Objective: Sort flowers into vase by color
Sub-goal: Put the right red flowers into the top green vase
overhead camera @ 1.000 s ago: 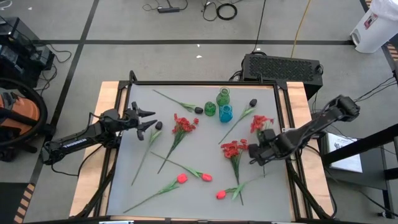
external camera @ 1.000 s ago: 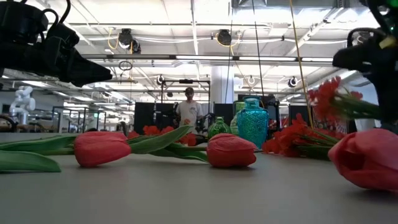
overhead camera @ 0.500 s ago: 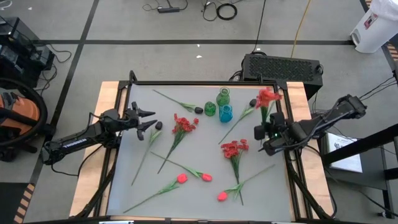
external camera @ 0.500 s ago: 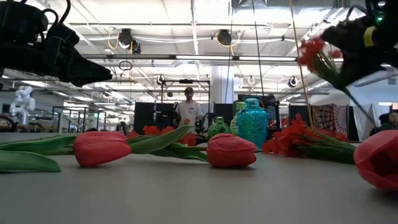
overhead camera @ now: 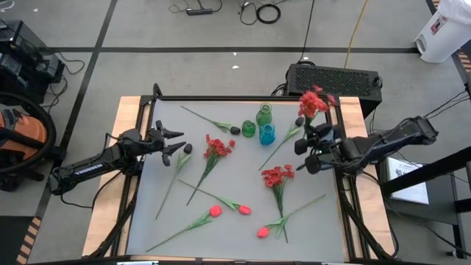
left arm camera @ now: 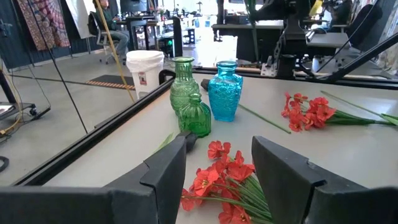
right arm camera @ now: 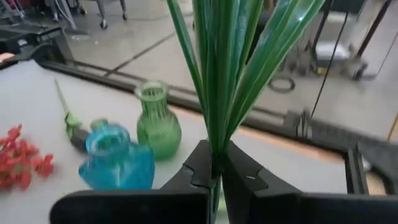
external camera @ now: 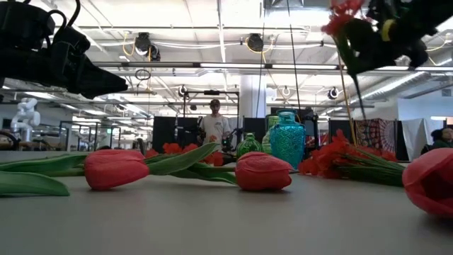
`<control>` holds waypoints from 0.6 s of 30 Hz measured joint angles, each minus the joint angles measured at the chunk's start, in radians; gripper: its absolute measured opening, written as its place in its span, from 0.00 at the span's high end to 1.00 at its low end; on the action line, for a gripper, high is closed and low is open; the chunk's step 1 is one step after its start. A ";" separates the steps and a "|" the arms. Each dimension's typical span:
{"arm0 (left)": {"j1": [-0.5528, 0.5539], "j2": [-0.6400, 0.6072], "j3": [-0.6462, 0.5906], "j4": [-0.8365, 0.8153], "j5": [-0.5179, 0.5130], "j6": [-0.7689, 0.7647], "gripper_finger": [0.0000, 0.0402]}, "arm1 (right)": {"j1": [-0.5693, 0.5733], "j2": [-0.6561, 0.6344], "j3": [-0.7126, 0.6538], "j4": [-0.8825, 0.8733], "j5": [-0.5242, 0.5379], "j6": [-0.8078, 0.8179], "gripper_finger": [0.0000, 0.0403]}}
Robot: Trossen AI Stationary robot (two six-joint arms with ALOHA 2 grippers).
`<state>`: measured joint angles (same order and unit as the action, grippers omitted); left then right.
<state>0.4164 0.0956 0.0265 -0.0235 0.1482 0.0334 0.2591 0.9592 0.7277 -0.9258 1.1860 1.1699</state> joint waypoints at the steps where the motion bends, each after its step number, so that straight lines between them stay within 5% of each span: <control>1: 0.000 0.000 0.000 0.000 0.000 0.000 0.52 | -0.020 -0.001 0.000 0.053 0.001 -0.069 0.98; 7: 0.000 0.000 0.000 0.000 0.000 0.000 0.52 | -0.155 -0.004 0.000 0.441 -0.040 -0.549 0.98; 12: 0.000 0.000 0.000 0.000 0.000 0.000 0.52 | -0.302 -0.004 0.000 0.731 -0.238 -0.878 0.98; 18: 0.000 0.000 0.000 0.000 0.000 0.000 0.52 | -0.471 -0.004 0.000 0.935 -0.472 -1.079 0.98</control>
<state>0.4168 0.0958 0.0265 -0.0235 0.1480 0.0334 -0.2116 0.9554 0.7277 0.0094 0.7143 0.0908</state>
